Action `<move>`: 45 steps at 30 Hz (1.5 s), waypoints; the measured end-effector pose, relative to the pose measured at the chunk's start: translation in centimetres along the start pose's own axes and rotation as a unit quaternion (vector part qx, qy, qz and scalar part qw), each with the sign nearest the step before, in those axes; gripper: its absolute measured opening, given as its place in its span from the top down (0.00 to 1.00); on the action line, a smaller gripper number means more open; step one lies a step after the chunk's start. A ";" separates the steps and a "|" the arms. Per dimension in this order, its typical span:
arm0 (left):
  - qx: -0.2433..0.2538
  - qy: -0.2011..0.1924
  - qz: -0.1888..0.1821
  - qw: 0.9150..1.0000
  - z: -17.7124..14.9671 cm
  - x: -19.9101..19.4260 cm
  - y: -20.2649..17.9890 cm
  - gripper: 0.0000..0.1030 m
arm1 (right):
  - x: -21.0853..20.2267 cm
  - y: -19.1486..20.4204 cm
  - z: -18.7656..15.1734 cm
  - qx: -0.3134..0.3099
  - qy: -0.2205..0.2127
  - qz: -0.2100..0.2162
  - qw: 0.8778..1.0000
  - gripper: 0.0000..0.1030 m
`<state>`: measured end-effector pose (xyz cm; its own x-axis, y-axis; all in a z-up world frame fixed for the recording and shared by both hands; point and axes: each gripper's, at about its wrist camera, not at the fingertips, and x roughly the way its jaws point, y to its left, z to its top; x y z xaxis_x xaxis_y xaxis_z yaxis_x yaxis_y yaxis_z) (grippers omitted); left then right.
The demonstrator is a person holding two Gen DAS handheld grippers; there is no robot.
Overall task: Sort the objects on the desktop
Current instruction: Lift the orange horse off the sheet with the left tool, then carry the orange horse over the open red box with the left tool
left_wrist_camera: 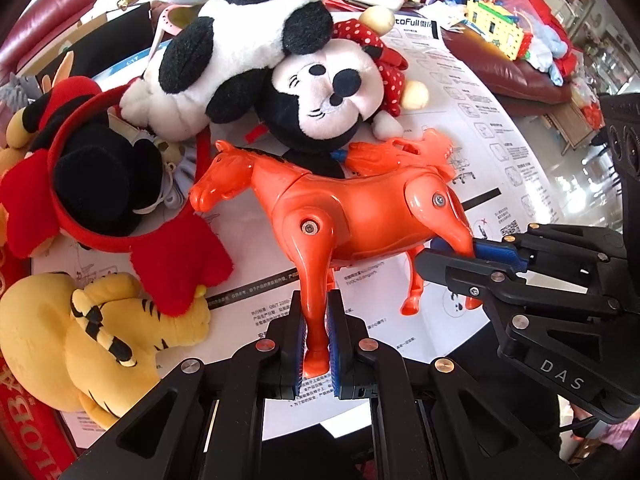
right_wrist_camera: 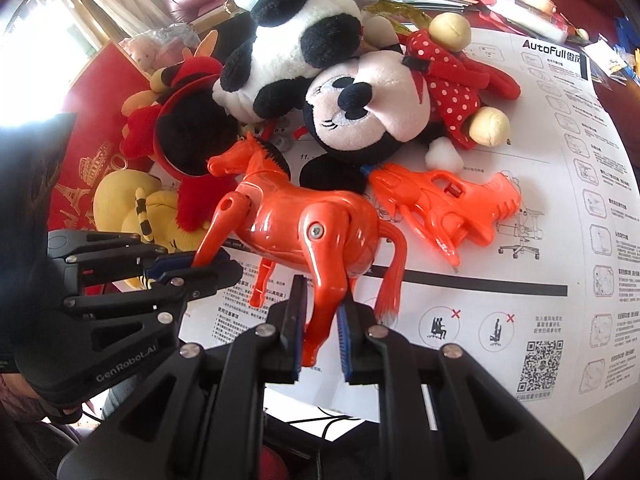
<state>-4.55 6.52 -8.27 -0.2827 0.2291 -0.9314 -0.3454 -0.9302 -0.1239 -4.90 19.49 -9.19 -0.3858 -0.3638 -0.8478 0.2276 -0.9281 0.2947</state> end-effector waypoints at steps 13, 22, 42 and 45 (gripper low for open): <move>-0.007 -0.052 0.006 0.999 0.0 -3.9 0.2 0.92 | -2.9 2.2 0.8 -0.027 -0.041 -0.008 0.999 0.85; -0.010 -0.081 0.019 0.997 -0.2 -6.9 0.7 0.92 | -5.0 4.6 1.7 -0.057 -0.067 -0.013 0.996 0.85; -0.076 -0.163 0.052 0.982 -1.7 -18.0 8.1 0.92 | -10.1 17.2 6.1 -0.183 -0.120 -0.010 0.976 0.85; -0.100 -0.189 0.064 0.975 -3.0 -20.7 10.5 0.92 | -10.9 20.7 7.2 -0.213 -0.130 -0.004 0.968 0.85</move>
<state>0.32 -8.87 8.65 -0.6352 0.1624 -0.7551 -0.1151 -0.9866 -0.1154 -2.42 3.70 9.28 -0.5890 -0.4158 -0.6929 0.5509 -0.8339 0.0321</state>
